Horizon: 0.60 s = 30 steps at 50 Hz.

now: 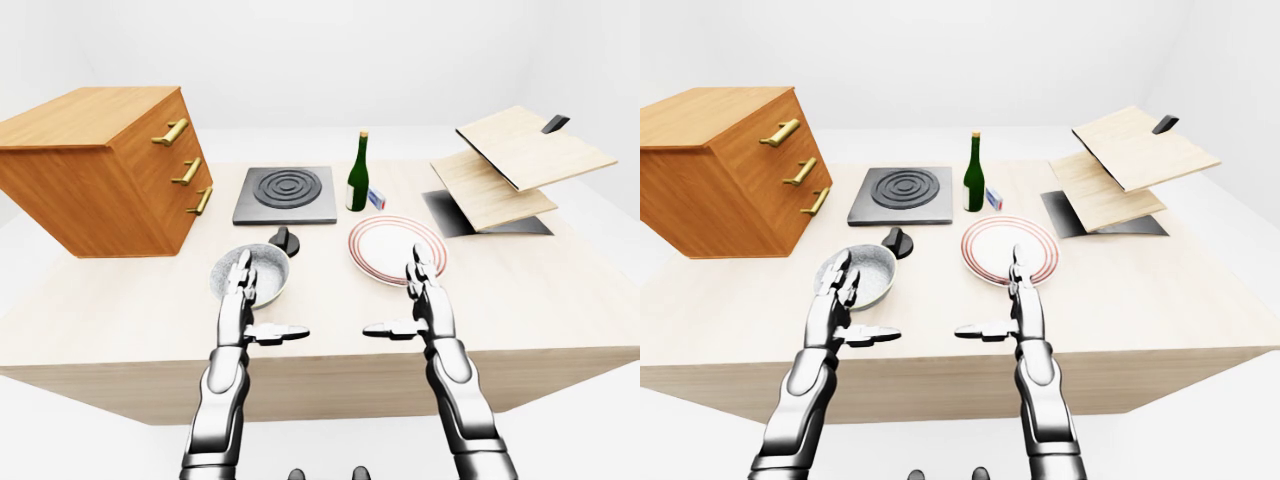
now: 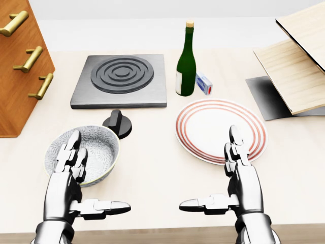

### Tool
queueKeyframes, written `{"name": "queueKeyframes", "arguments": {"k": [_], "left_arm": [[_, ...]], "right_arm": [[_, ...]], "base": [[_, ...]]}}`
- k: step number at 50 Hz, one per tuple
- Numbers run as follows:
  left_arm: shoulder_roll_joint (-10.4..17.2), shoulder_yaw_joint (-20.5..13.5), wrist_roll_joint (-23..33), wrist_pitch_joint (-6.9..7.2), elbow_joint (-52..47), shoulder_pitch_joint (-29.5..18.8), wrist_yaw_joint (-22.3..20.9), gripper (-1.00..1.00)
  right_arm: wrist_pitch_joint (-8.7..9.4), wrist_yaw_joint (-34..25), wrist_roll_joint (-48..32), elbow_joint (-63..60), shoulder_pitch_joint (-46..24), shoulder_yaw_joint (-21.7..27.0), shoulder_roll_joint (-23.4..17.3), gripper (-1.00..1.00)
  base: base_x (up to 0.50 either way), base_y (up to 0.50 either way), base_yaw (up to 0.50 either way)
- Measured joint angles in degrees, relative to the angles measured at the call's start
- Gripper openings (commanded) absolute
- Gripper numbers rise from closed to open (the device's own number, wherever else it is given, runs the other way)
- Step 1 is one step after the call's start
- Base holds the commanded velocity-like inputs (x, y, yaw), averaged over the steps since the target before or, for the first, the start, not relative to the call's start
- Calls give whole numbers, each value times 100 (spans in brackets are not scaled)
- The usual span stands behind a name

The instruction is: Pick up the akita bowl and put it on the plate.

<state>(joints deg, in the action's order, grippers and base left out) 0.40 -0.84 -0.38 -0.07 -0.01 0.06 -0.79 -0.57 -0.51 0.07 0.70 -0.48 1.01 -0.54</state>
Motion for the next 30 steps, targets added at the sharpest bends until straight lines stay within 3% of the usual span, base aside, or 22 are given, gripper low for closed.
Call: {"name": "queueKeyframes", "arguments": {"k": [6,8,10,12,17,20,23,30], "left_arm": [[31,-62,-27,-11,6,6,-55,93],[52,-33,94,206,-373,79,-27,93],[77,24,304,507,-1006,131,-54,93],[0,47,696,507,-1629,106,-247,93],[-615,-72,1530,507,-3273,119,-934,93],[-851,-166,1853,507,-3987,112,-1202,93],[-953,-225,2043,507,-4514,115,-1344,93],[-912,-270,2222,507,-5267,126,-1368,93]], "right_arm": [[-32,-33,3,26,-38,80,-43,100],[177,-51,104,-280,-10,135,-52,100],[557,-26,383,-859,-12,276,-61,100],[557,102,814,-1528,-104,534,-115,100],[557,413,1544,-2791,-277,978,-318,100],[557,538,1852,-3302,-324,1137,-382,100],[557,642,2039,-3676,-350,1235,-425,100],[557,769,2295,-4138,-375,1358,-466,100]], "base": [[0,0,0],[0,0,0],[0,0,0],[0,0,0],[0,0,0],[0,0,0],[0,0,0],[0,0,0]]}}
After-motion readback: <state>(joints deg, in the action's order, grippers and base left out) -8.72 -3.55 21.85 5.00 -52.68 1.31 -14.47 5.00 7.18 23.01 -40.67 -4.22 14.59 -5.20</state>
